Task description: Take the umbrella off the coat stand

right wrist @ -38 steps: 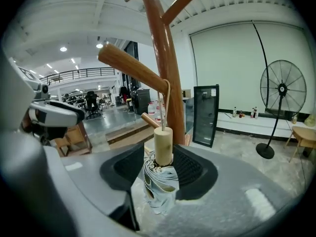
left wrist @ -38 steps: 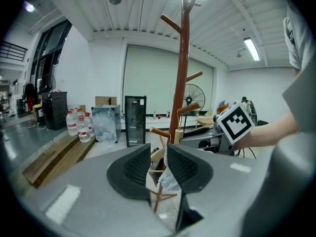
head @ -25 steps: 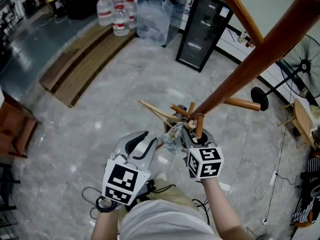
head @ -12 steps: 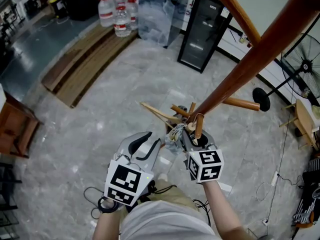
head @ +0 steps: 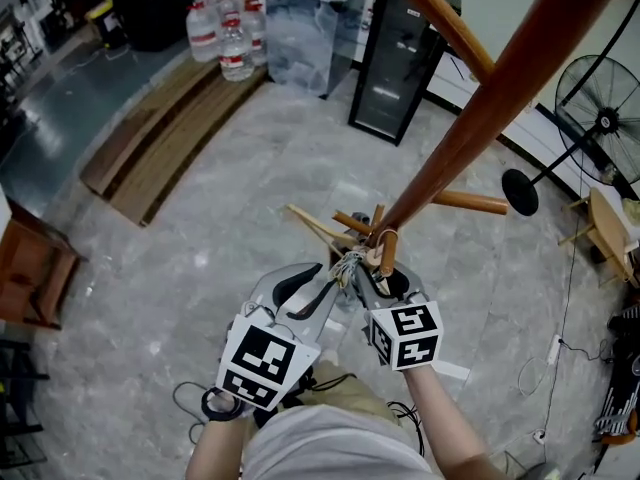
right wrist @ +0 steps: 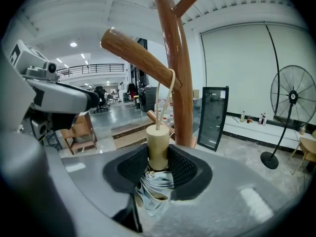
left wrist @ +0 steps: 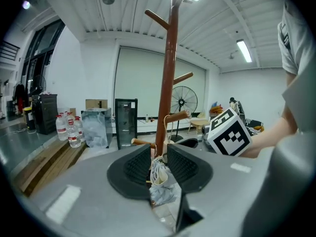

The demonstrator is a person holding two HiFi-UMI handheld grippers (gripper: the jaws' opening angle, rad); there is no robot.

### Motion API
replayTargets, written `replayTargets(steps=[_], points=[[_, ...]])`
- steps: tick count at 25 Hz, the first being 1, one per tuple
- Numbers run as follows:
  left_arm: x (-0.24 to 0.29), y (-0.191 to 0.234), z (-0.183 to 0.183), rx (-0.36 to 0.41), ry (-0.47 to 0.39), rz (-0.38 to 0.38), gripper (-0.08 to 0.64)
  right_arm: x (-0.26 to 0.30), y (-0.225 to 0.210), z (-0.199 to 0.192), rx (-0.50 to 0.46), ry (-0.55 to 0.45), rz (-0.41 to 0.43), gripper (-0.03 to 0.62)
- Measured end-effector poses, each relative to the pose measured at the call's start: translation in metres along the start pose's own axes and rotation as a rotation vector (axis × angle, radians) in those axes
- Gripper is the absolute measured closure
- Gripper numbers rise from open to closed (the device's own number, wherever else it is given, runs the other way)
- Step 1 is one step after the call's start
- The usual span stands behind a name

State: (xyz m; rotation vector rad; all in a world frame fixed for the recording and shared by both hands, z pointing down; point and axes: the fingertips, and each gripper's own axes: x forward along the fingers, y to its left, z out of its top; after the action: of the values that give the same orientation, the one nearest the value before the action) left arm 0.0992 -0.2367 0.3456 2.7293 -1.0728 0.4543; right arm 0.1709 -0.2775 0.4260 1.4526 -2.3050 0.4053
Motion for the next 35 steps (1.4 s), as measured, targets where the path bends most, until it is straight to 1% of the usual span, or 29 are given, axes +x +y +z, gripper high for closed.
replayTargets(steps=[7,11,19,24,28,31,33,35], points=[[0.019,-0.015,0.015,0.019,-0.018,-0.067,0.454,-0.006,0.005,0.009,-0.025,-0.017,0.016,0.465],[0.029,-0.016,0.023,0.023,-0.028,-0.092,0.454,-0.007,0.007,0.013,-0.043,-0.022,0.017,0.466],[0.052,-0.025,0.032,0.014,-0.032,-0.157,0.454,-0.013,0.005,0.013,-0.036,-0.021,0.019,0.466],[0.063,-0.026,0.028,0.021,-0.012,-0.175,0.454,-0.015,0.008,0.013,-0.043,-0.025,0.024,0.466],[0.065,-0.027,0.028,0.023,-0.012,-0.185,0.457,-0.017,0.013,0.013,-0.051,-0.025,0.033,0.466],[0.064,-0.031,0.031,0.021,-0.020,-0.200,0.474,-0.020,0.015,0.013,-0.052,-0.026,0.035,0.466],[0.063,-0.033,0.031,0.018,-0.028,-0.211,0.497,-0.022,0.016,0.013,-0.053,-0.026,0.034,0.466],[0.061,-0.034,0.030,0.017,-0.034,-0.210,0.537,-0.023,0.018,0.012,-0.054,-0.025,0.034,0.466]])
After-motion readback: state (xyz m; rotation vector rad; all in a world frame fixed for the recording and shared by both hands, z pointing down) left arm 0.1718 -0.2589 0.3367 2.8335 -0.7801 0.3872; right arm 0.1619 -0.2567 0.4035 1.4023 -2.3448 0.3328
